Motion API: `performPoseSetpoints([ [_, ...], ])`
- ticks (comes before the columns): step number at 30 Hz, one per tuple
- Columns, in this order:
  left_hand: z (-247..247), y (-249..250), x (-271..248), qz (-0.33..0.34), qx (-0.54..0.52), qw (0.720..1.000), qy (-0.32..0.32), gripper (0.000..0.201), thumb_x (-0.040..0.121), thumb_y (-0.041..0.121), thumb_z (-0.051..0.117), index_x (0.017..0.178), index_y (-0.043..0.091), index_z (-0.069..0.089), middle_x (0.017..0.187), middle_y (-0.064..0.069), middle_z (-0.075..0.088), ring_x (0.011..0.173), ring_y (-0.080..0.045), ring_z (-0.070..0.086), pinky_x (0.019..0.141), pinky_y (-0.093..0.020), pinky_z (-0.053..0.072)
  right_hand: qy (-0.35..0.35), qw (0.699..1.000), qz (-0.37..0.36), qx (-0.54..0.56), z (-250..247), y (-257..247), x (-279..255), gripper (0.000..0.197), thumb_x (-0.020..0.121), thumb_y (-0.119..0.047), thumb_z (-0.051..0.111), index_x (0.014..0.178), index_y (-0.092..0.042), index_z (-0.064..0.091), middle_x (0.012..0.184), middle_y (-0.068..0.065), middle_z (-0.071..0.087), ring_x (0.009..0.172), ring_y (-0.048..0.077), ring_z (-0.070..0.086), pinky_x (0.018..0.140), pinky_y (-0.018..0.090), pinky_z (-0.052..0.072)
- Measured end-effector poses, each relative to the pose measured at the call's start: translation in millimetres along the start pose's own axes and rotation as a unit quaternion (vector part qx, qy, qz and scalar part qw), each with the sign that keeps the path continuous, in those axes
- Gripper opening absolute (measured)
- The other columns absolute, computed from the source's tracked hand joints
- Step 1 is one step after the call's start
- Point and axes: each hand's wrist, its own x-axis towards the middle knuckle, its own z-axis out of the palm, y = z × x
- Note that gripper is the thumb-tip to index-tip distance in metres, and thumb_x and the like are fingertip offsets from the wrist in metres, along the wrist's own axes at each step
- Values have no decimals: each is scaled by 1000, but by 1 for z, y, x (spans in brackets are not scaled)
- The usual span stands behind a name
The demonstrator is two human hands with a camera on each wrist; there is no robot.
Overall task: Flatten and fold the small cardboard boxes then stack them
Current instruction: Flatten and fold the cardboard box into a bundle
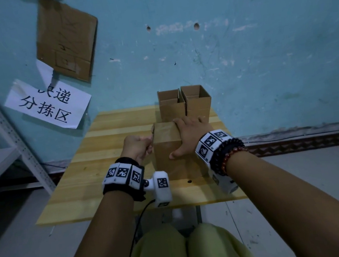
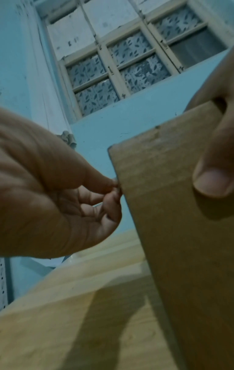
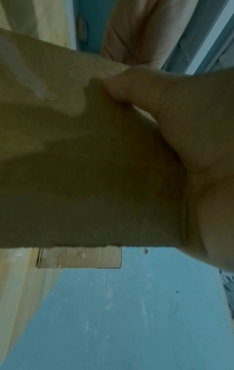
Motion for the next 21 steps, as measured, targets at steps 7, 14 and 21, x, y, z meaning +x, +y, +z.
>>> performPoseSetpoints([
  [7, 5, -3, -8, 163, 121, 975, 89, 37, 88, -6, 51, 57, 15, 48, 62, 1, 51, 59, -13, 46, 59, -22, 39, -7, 1000, -3, 9, 0, 1, -1, 109, 62, -71, 65, 145, -20, 15, 147, 4, 30, 137, 25, 29, 116, 49, 11],
  [14, -5, -10, -8, 285, 294, 908, 86, 24, 88, -4, 50, 70, 12, 51, 82, -4, 49, 79, -15, 45, 57, -16, 25, -6, 1000, -9, 12, -1, 1, 0, 109, 62, -71, 64, 145, -20, 16, 147, 3, 31, 137, 24, 30, 116, 49, 11],
  [21, -3, -18, -4, 166, 219, 960, 52, 38, 96, 11, 45, 59, 13, 52, 54, -3, 52, 48, -15, 50, 57, -24, 40, -8, 1000, -3, 7, -1, 0, -1, 109, 62, -71, 64, 145, -20, 16, 147, 3, 31, 137, 25, 30, 116, 50, 12],
])
